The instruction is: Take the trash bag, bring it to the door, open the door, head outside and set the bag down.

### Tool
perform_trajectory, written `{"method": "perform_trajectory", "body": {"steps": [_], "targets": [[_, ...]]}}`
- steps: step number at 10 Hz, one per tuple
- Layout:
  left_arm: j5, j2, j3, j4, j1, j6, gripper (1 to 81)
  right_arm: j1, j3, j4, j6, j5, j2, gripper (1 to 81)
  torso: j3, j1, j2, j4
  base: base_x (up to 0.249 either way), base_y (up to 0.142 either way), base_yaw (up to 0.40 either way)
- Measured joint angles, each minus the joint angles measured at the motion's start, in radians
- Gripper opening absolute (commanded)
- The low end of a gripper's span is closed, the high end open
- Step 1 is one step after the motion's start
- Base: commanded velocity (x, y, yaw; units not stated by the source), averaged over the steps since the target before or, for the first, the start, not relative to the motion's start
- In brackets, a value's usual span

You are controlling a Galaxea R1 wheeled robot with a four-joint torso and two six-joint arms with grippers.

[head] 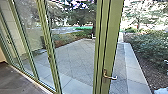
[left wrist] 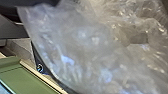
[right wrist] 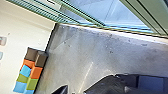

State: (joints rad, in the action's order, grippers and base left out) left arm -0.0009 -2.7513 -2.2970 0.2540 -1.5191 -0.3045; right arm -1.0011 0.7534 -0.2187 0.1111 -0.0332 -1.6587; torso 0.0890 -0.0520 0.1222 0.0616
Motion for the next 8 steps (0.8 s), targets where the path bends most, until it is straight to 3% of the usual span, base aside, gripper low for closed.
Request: {"method": "perform_trajectory", "body": {"steps": [5, 8], "targets": [[-0.003, 0.000, -0.001, 0.000, 0.000, 0.000, 1.0, 0.257, 0.040, -0.262, 0.008, -0.167, 0.025, 81.1, 0.000, 0.000, 0.000, 0.000, 0.000, 0.000, 0.000], [-0.003, -0.003, -0.006, 0.000, 0.000, 0.000, 1.0, 0.379, 0.143, -0.321, 0.093, -0.242, 0.011, 81.1, 0.000, 0.000, 0.000, 0.000, 0.000, 0.000, 0.000]]}}
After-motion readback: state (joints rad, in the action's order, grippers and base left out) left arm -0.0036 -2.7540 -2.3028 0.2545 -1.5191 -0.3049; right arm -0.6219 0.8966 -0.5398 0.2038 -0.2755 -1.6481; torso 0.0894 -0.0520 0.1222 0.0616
